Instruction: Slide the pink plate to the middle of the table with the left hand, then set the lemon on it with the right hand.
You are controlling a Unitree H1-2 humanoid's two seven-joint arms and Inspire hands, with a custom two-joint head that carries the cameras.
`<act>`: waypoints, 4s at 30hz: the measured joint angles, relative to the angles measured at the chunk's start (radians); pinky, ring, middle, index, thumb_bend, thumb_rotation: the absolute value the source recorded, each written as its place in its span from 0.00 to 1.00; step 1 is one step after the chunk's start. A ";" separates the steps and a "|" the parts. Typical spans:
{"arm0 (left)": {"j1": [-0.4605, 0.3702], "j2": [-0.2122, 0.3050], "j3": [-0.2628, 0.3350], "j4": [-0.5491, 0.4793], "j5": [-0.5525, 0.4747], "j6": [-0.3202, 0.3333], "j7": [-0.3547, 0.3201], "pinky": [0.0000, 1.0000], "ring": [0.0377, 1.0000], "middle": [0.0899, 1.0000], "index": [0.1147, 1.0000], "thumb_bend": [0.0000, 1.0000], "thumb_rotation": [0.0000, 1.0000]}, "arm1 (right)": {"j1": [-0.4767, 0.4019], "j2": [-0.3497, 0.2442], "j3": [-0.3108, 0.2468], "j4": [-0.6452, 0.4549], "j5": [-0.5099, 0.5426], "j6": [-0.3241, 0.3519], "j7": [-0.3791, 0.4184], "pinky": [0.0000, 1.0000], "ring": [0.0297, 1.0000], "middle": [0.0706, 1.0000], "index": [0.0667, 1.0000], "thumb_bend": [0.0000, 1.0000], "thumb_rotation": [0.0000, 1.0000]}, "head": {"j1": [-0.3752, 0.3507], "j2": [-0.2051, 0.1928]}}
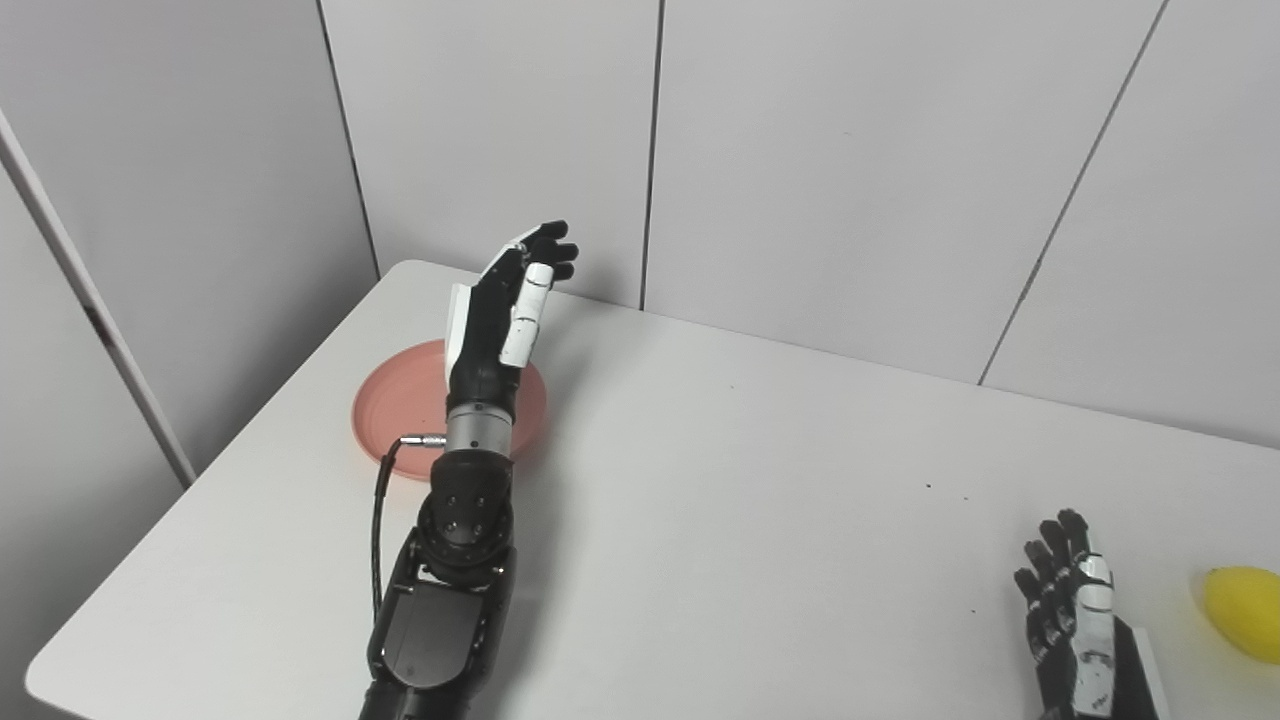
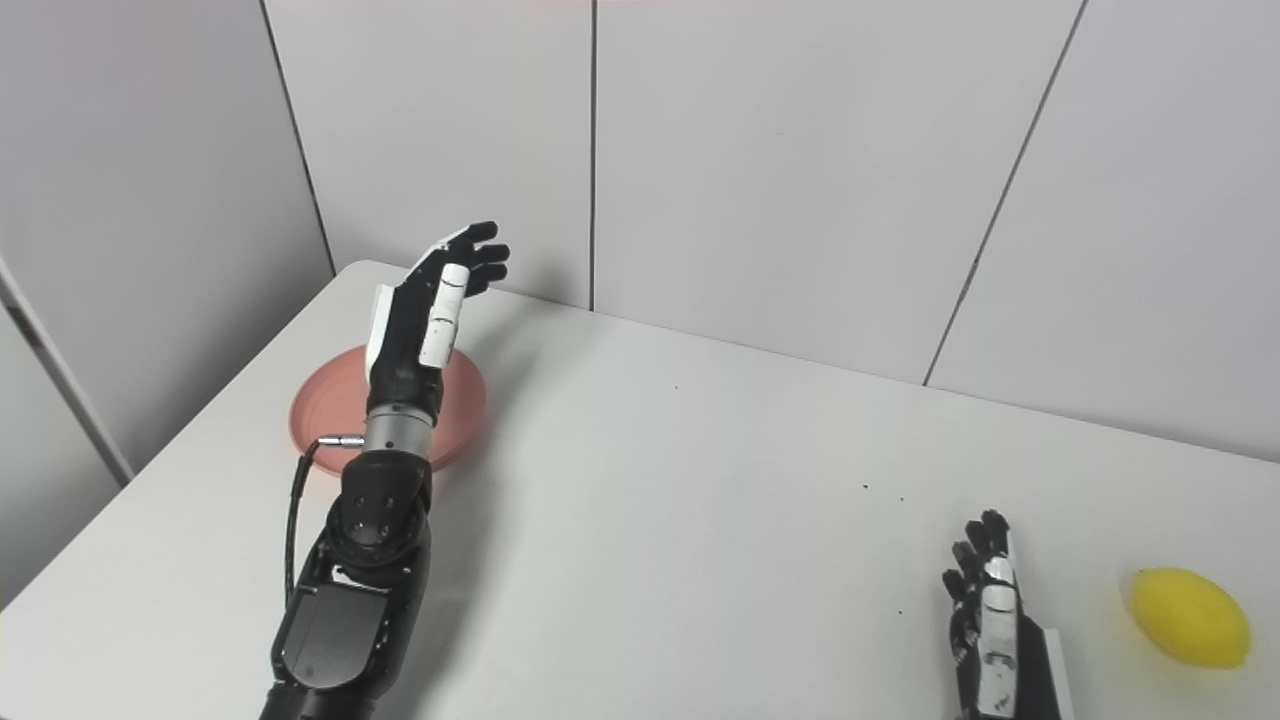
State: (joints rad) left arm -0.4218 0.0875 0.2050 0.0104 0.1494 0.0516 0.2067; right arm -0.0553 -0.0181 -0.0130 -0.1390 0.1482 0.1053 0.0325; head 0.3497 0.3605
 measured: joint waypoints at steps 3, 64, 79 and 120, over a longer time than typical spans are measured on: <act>-0.010 0.002 0.042 0.000 -0.017 -0.001 0.032 0.74 0.70 0.68 0.67 0.83 1.00 | 0.001 -0.003 0.000 -0.004 0.002 0.000 0.002 1.00 1.00 1.00 1.00 0.63 1.00 | 0.006 0.005; 0.061 0.247 0.159 0.397 -0.350 -0.140 -0.184 0.83 0.85 0.83 0.82 0.93 1.00 | 0.013 -0.020 -0.031 -0.079 0.029 0.015 0.017 1.00 1.00 1.00 1.00 0.66 1.00 | 0.074 0.021; 0.037 0.242 0.146 0.496 -0.409 -0.172 -0.218 0.87 0.87 0.84 0.81 0.91 1.00 | 0.014 -0.015 -0.044 -0.110 0.039 0.035 -0.007 1.00 1.00 1.00 1.00 0.66 1.00 | 0.071 0.034; 0.035 0.161 -0.021 0.360 -0.367 -0.063 -0.276 0.91 0.90 0.88 0.86 0.87 1.00 | 0.017 -0.005 -0.036 -0.149 0.041 0.064 -0.009 1.00 1.00 1.00 1.00 0.67 1.00 | 0.040 0.074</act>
State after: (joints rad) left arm -0.3864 0.2481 0.1838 0.3704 -0.2172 -0.0110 -0.0697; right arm -0.0379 -0.0234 -0.0491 -0.2878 0.1890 0.1689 0.0231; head 0.3896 0.4341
